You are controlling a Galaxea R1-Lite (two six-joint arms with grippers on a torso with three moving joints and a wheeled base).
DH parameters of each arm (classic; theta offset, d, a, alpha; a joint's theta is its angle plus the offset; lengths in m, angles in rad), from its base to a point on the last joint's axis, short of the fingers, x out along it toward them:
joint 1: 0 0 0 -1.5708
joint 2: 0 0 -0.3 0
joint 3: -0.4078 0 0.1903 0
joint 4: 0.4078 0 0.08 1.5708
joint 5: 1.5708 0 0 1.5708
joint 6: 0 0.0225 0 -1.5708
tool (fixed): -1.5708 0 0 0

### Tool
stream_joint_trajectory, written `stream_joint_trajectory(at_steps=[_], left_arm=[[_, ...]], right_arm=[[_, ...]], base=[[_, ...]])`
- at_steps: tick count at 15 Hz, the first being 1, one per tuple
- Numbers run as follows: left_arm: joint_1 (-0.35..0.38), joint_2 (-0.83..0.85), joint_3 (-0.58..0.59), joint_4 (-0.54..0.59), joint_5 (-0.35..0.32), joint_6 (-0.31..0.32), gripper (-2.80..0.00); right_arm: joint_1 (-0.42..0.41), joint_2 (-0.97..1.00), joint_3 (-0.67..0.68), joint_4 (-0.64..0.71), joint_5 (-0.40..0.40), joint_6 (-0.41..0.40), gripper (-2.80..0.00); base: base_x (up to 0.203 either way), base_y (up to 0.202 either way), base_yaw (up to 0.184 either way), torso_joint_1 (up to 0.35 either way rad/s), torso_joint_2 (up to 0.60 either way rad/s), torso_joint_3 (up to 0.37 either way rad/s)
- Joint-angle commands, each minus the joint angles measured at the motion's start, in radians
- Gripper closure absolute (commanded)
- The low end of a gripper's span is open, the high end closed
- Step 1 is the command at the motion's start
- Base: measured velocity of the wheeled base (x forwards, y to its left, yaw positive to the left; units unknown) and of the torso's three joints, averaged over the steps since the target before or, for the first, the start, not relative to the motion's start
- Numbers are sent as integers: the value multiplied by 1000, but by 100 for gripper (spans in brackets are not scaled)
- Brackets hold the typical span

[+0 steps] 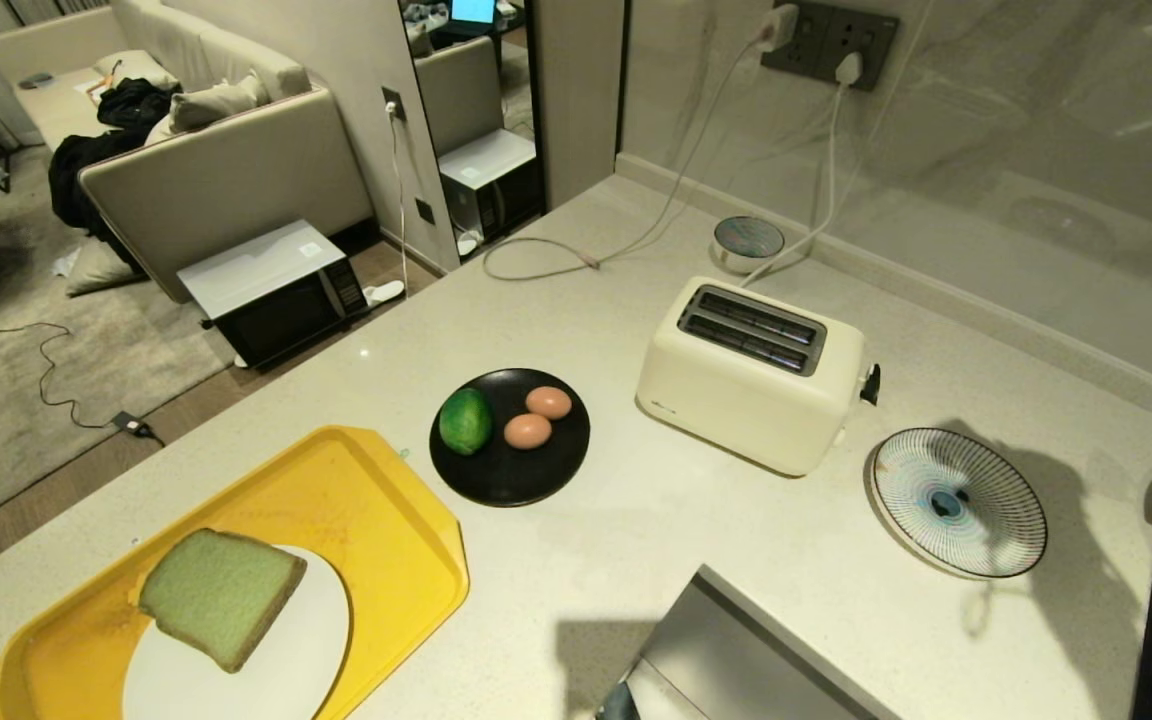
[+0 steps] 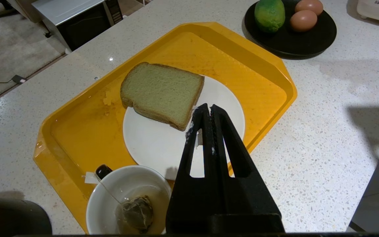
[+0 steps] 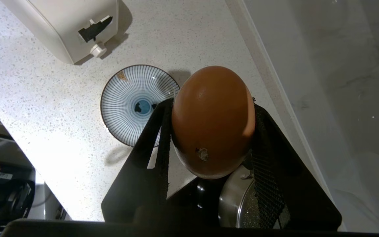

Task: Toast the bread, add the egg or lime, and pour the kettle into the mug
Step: Put the egg in the bowl

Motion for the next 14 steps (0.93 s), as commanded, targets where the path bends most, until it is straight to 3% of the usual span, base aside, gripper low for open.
stream_joint_trajectory(at_steps=[1,14], left_arm=[[0,-1,0,0,0,0,0],[0,-1,0,0,0,0,0]], right_arm=[[0,4,-3,2,1,-3,0],[1,14,-9,3,6,1,0]], base=[[0,0,0,0,0,0],[0,0,0,35,-63,-27]])
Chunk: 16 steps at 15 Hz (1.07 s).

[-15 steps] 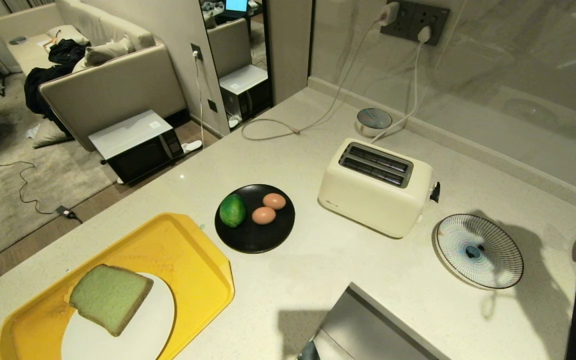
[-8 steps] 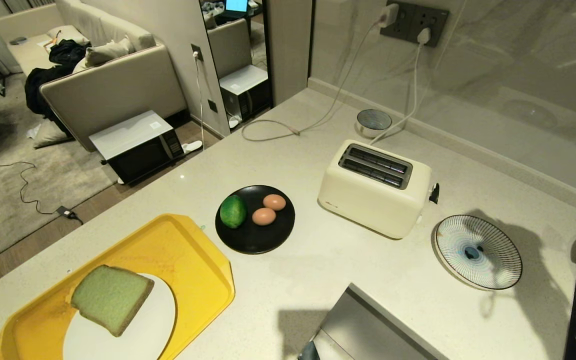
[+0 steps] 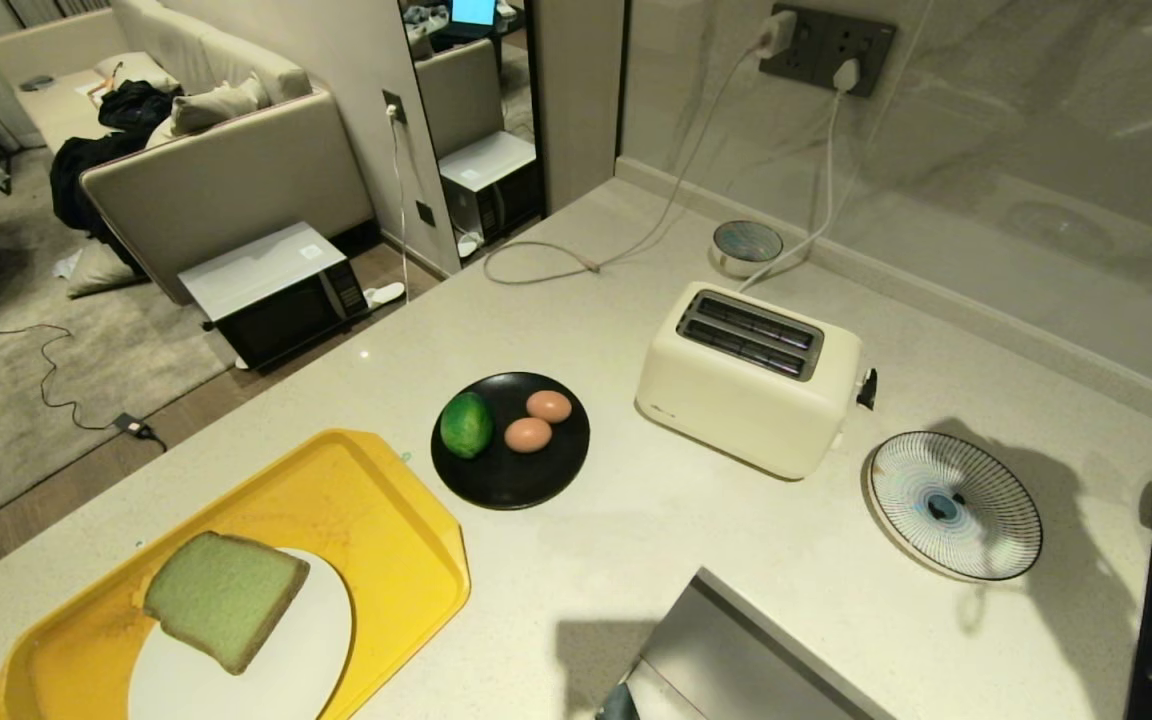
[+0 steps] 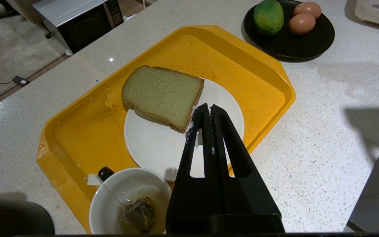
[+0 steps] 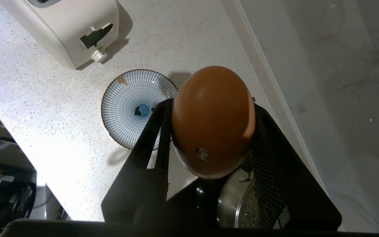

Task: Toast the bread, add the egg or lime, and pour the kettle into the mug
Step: Put the egg in the bowl

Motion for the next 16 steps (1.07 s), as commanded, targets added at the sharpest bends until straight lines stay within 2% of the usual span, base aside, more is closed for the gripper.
stream_joint_trajectory(at_steps=[1,8,11,16], left_arm=[[0,-1,0,0,0,0,0],[0,-1,0,0,0,0,0],[0,-1,0,0,2,-5,0],[0,-1,0,0,0,-3,0]], right_arm=[[-1,5,5,4,0,-3,0],[1,5,5,4,3,-3,0],[0,-16,42,6,57,-12,0],[0,-5,37,6,60,-8,0]], base=[[0,0,0,0,0,0],[0,0,0,0,0,0],[0,0,0,0,0,0],[0,0,0,4,3,143]])
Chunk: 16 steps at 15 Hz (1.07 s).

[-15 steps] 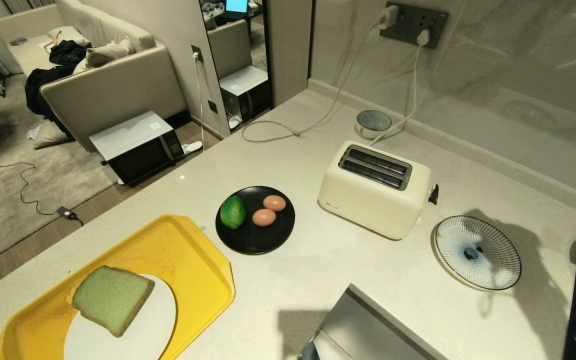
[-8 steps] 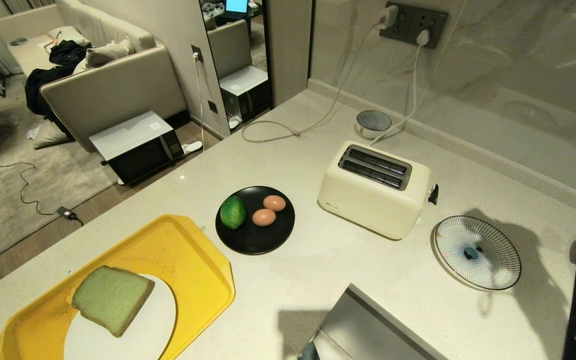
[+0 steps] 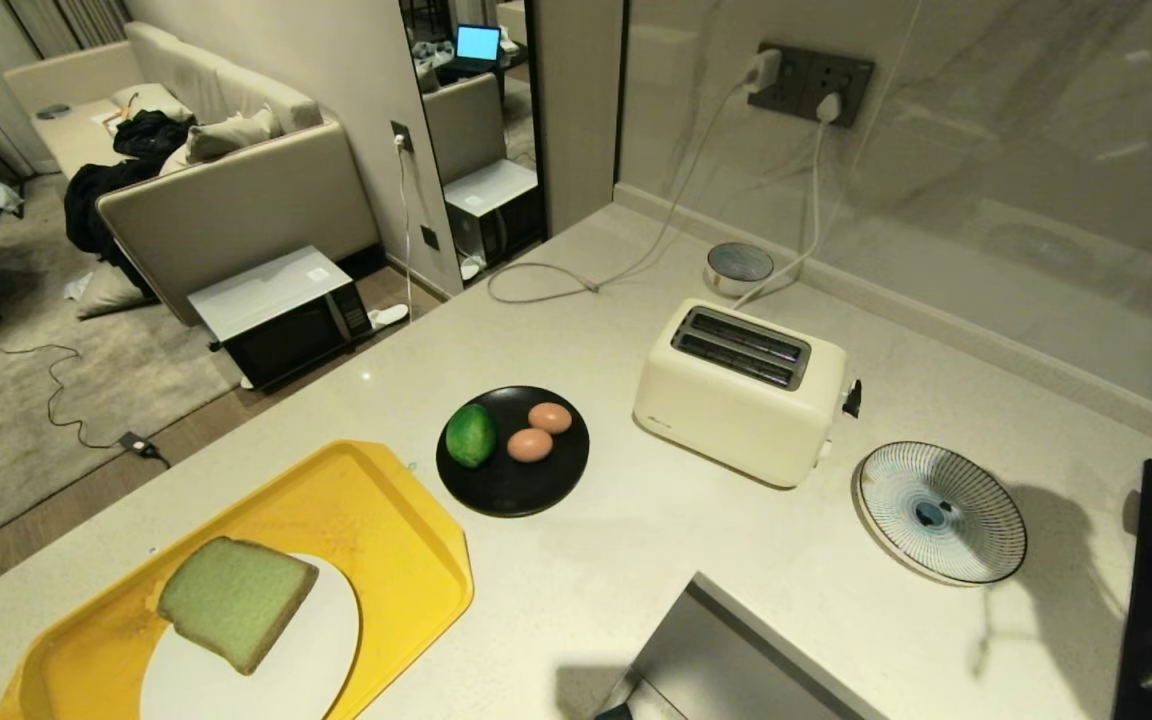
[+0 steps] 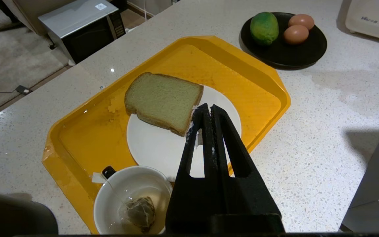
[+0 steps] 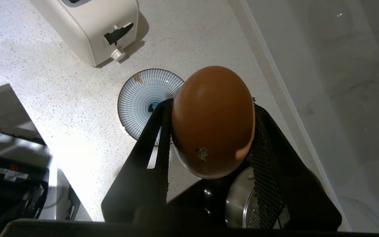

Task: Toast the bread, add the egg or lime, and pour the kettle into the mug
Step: Put the egg in the bowl

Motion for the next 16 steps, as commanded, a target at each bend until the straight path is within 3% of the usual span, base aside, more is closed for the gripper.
stream_joint_trajectory(at_steps=[1,9,14,16], left_arm=[[0,-1,0,-1,0,0,0],[0,-1,0,-1,0,0,0],[0,-1,0,-1,0,0,0],[0,-1,0,-1,0,0,0]], right_arm=[[-1,4,-3,2,1,-3,0],[-1,16,26,2,0,-8,0],[-1,34,62,2,2,-22,0],[0,28,107,1,15,-70,0]], base=[[0,0,0,2,-2,193],[0,0,0,3,-1,196],[0,0,0,2,0,38],[0,0,0,0,0,0]])
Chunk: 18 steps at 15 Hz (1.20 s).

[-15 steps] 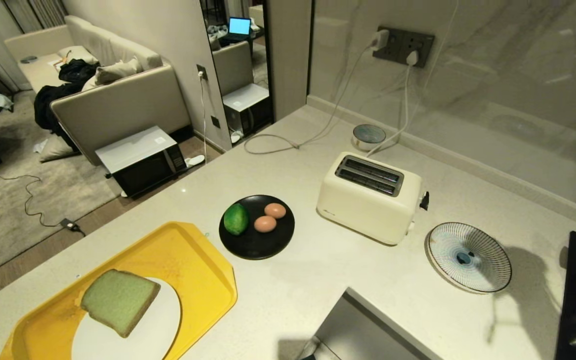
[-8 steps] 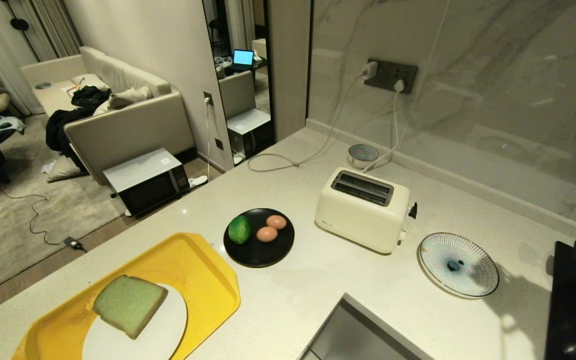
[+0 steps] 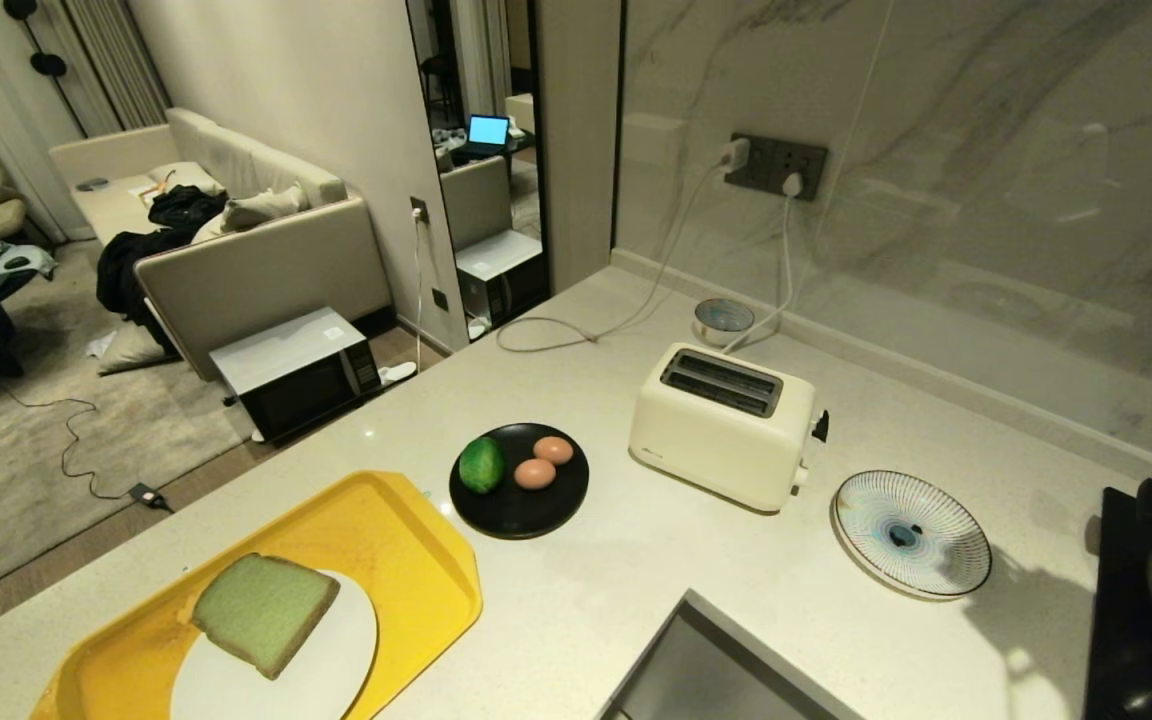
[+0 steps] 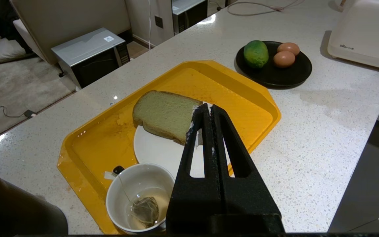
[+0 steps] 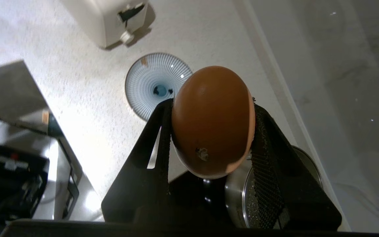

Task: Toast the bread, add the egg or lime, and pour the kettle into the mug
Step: Put the egg in the bowl

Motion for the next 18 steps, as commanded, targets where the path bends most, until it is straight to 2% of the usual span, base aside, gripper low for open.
stream_joint_trajectory(at_steps=[1,5,7,12,14,18], left_arm=[[0,-1,0,0,0,0,0],[0,-1,0,0,0,0,0],[0,-1,0,0,0,0,0],[0,-1,0,0,0,0,0],[0,-1,0,0,0,0,0],[0,-1,0,0,0,0,0]], right_arm=[[-1,1,42,3,18,-40,0],[0,22,29,6,9,-31,0],[-1,23,3,8,-4,14,0],[2,28,-3,5,-2,6,0],[18,35,-1,4,-2,-24,0],[50,47,-1,3,2,-29,0]], base=[[0,0,0,0,0,0],[0,0,0,0,0,0],[0,0,0,0,0,0],[0,0,0,0,0,0],[0,0,0,0,0,0],[0,0,0,0,0,0]])
